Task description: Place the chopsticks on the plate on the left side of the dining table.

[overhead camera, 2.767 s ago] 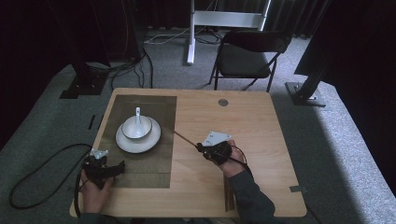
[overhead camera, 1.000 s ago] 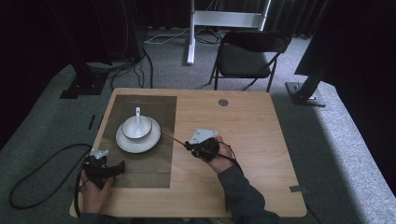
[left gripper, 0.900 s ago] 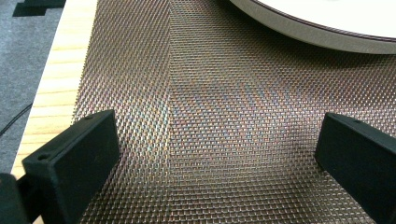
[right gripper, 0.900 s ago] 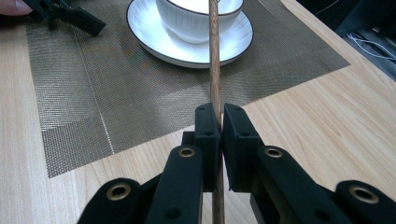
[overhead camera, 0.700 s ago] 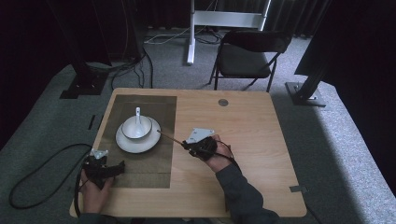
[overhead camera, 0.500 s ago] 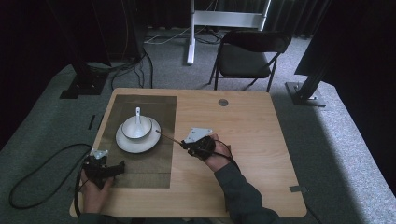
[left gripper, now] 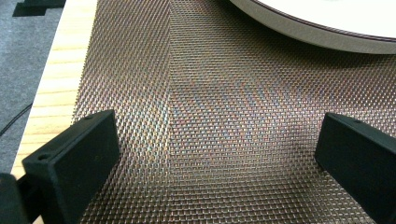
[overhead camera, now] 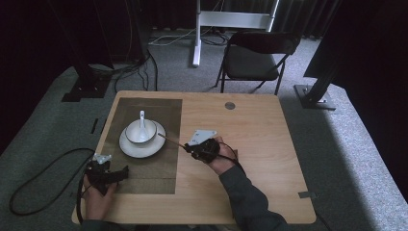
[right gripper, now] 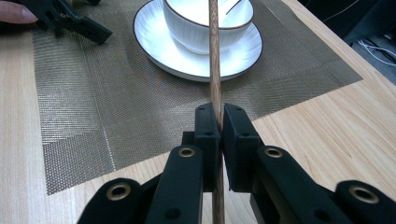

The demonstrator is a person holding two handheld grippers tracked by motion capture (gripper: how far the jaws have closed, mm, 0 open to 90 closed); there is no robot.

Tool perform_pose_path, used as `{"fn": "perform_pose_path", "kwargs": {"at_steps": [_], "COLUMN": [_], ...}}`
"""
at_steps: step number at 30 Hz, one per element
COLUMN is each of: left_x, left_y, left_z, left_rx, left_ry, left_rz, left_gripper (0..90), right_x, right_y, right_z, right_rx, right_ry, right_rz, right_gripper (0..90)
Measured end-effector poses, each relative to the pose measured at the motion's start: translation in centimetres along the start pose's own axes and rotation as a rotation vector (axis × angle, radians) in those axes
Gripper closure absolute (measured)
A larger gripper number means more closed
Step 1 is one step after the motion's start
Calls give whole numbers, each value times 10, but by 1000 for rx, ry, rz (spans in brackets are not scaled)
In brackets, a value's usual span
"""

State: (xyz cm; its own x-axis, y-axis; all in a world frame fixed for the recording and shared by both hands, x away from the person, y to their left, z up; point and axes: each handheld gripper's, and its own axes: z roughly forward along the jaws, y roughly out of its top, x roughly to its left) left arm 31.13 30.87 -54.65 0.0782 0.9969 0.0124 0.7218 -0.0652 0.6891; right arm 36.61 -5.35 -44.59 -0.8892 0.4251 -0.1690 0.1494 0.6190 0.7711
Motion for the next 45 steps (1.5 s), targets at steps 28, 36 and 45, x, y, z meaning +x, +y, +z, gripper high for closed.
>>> {"fn": "perform_pose_path", "kwargs": {"at_steps": [28,36,45], "left_x": [0,0,0], "left_y": [0,0,0], "left_z": [0,0,0], "left_rx": [0,0,1], "left_ry": [0,0,0], "left_rz": [0,0,0], "left_gripper": [2,2,2], "right_x": [2,3,5], "right_y": [21,23,31], "right_z": [16,24,28], "right_rx": [8,22,25], "right_ry": [31,44,48], "right_rz": [-46,-52,-68], "right_gripper": [851,850,850]}}
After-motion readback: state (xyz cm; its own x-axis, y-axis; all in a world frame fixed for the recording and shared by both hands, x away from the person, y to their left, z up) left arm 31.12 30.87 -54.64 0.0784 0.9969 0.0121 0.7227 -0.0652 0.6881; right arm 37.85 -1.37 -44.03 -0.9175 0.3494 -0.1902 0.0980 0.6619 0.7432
